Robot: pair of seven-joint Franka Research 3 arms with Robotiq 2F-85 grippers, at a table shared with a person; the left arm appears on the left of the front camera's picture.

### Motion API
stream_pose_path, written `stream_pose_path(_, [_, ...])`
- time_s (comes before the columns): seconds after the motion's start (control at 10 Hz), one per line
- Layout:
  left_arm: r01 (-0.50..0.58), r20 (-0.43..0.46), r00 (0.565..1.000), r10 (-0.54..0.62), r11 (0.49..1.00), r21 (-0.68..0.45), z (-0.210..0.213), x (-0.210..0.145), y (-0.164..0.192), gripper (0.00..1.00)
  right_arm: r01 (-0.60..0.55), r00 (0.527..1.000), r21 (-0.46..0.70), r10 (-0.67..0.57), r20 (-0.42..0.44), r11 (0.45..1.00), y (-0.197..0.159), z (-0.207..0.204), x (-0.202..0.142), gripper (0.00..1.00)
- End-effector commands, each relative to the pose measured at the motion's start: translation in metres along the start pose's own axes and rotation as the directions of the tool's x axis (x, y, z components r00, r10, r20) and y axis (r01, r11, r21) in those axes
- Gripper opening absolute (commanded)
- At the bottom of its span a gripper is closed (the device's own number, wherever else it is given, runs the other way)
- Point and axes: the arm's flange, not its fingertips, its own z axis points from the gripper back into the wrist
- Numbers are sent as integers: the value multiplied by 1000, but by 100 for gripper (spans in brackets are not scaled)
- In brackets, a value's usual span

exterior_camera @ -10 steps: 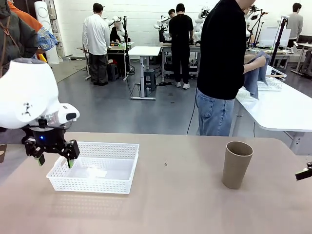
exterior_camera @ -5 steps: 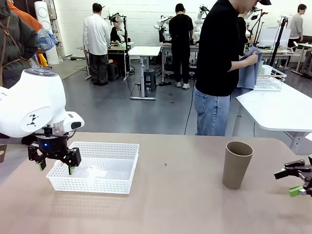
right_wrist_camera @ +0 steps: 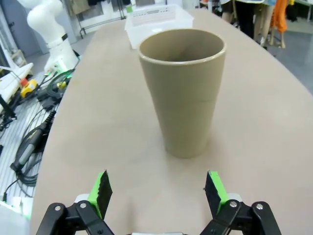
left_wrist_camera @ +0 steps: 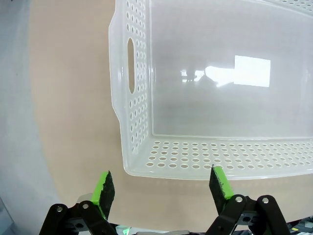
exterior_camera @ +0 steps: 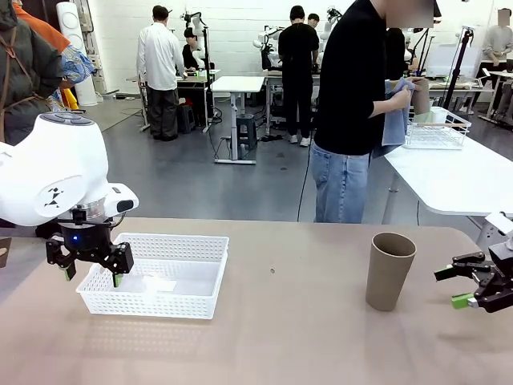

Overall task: Clean and organize the cups into the basket.
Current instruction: Pick up the Organizing basket and move it to the center of the table, then pick up the Reusable plastic cup from the right side of the table and place it inside the Organizing basket.

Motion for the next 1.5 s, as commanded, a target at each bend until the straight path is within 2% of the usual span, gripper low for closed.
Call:
stream_pose_path(0.0, [-50, 24, 998, 51, 999, -12, 4, -3, 4, 100, 6, 1000, -33, -6, 16, 999, -2, -8, 1, 100])
stream_pose_path(0.1, [-68, 25, 997, 68, 998, -10, 8, -3, 10, 100, 70, 998, -38, -69, 13, 997, 3, -5, 1, 100])
stream_pose_path(0.2, [-89, 29, 996, 89, 996, 16, 14, -8, 19, 100, 2, 1000, -10, -2, 9, 1000, -1, -1, 1, 100])
stream_pose_path(0.3, [-19, 10, 1000, 19, 1000, -6, 4, 1, 6, 100, 2, 1000, -10, -2, 9, 1000, -1, -1, 1, 100])
stream_pose_path(1.3, [-25, 6, 1000, 25, 1000, -8, 5, 0, 8, 100, 13, 1000, -12, -13, 10, 1000, -1, 0, 1, 100])
stream_pose_path(1.4, [-3, -13, 1000, 2, 996, -88, 5, 5, 20, 100, -64, 998, 20, 63, 21, 998, 1, -6, 1, 100])
